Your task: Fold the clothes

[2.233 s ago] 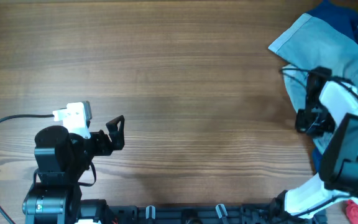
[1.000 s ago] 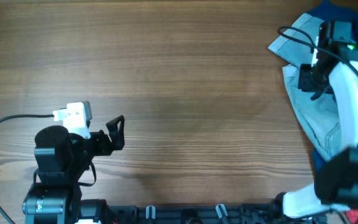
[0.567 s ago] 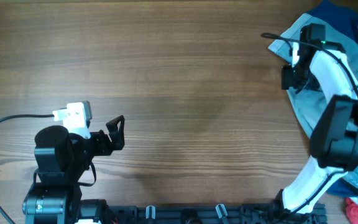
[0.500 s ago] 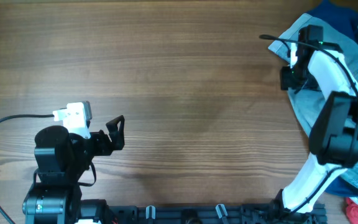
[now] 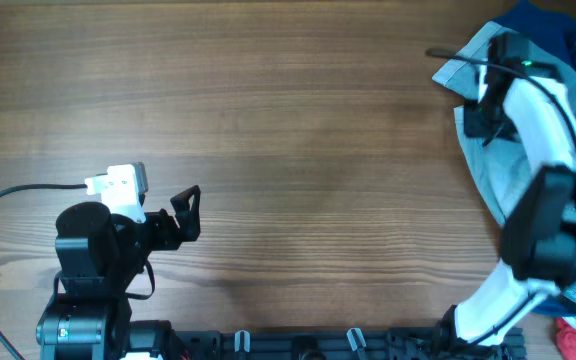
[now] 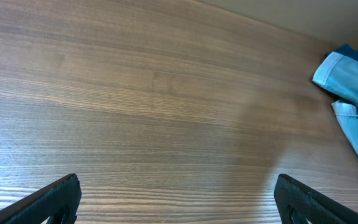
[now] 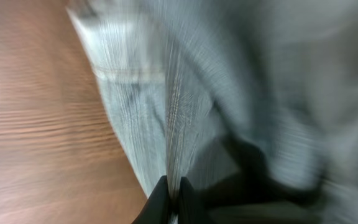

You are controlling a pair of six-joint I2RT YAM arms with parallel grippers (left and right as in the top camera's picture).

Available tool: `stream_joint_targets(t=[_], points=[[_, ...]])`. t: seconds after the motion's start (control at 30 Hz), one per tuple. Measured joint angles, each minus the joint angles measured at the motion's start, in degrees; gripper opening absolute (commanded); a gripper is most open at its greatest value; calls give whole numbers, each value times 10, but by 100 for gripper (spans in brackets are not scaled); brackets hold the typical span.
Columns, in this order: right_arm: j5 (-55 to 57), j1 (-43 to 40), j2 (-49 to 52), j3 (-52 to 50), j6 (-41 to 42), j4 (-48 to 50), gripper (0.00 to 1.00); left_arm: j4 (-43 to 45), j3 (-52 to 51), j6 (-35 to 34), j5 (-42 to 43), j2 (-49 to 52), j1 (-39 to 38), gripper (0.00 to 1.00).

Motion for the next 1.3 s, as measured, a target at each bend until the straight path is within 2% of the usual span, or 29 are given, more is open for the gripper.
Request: stream_joint_targets(t=[0.13,0.27,0.37,0.47,0.67,0.9,1.3], points=[[-68,29,-137,44,-43,-21,4,0,0,0,0,0,0,100],[-158,155,-278,67,-114,4,4,0,0,0,0,0,0,100],[-171,244,-324,72,-134,24,4,0,0,0,0,0,0,100],[-155,274,-326,74,-135,20,4,0,0,0,0,0,0,100],[-132,274,-272,68,-123,-7,4,0,0,0,0,0,0,100],[-127,273,-267,67,-100,-7,4,0,0,0,0,0,0,100],[-99,257,-267,67,123,-63,4,0,0,0,0,0,0,100]])
